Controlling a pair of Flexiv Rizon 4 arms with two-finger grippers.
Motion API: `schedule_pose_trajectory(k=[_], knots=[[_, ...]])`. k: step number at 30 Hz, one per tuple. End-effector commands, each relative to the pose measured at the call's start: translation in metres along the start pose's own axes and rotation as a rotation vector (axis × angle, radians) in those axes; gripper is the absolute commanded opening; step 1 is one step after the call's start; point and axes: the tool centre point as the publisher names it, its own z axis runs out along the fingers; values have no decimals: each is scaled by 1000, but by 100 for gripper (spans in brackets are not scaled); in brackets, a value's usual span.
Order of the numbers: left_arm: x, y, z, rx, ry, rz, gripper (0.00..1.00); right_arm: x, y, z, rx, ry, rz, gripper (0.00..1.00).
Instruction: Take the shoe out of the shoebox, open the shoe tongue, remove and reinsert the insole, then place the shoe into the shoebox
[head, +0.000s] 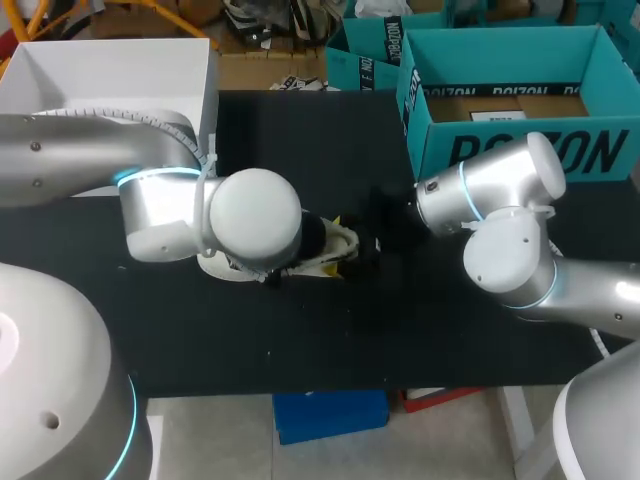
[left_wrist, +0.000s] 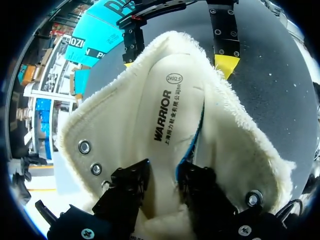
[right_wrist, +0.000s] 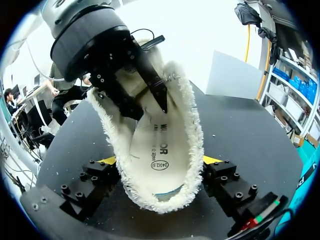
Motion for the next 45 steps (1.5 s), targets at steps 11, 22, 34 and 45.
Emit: schedule_pose_trajectory(k=[11, 22, 34, 45], knots=[[19, 0, 37, 28, 50, 44, 0, -1, -2, 0, 3, 0, 2, 0], [32, -12, 4, 77, 128, 91, 0, -1, -2, 0, 3, 0, 2, 0], [37, -22, -35, 115, 168, 113, 0, -1, -2, 0, 3, 0, 2, 0], [38, -17, -37, 107, 177, 99, 0, -1, -2, 0, 3, 0, 2, 0]])
